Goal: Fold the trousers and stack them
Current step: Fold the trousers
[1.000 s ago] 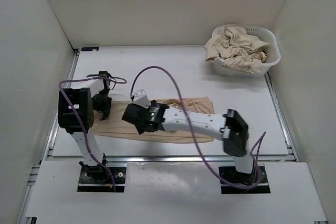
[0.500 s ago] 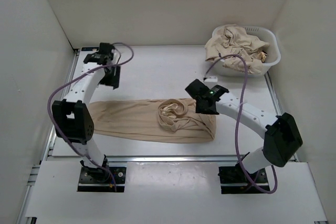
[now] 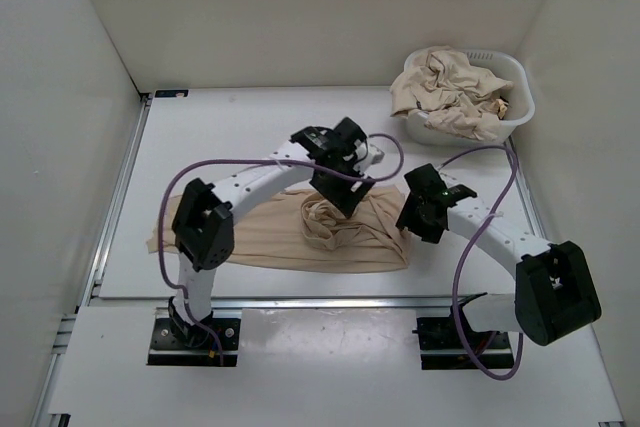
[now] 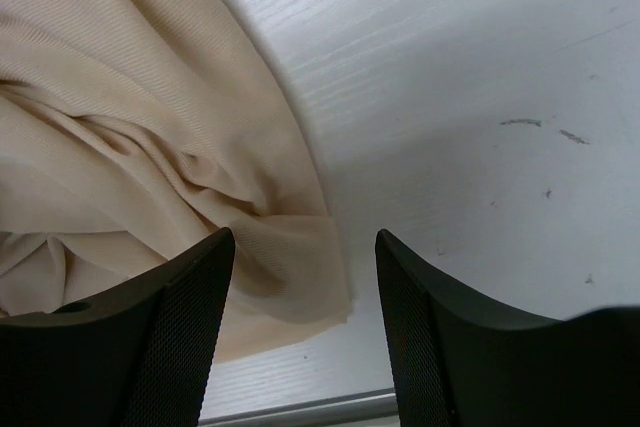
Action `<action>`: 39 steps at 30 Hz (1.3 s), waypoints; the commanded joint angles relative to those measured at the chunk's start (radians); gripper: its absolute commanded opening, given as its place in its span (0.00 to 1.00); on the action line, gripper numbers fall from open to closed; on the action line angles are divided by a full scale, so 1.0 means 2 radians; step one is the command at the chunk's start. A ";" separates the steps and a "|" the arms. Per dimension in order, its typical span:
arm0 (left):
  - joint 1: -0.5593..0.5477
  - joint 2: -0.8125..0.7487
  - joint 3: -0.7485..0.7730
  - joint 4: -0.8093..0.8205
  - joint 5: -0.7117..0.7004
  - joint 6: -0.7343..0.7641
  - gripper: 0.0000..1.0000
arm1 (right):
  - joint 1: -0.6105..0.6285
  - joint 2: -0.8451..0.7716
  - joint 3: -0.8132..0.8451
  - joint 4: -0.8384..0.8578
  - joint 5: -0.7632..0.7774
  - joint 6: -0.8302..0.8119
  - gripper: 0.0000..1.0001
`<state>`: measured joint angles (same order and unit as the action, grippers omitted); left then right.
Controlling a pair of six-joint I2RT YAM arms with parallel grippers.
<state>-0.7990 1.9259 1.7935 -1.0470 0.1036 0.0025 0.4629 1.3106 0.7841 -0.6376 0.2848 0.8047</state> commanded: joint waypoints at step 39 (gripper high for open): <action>-0.033 0.116 -0.039 0.102 0.026 -0.001 0.41 | -0.017 -0.002 -0.087 0.097 -0.079 0.062 0.61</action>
<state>-0.8669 2.1551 1.7210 -0.8383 0.1677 -0.0097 0.4332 1.3098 0.6353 -0.4644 0.1421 0.9024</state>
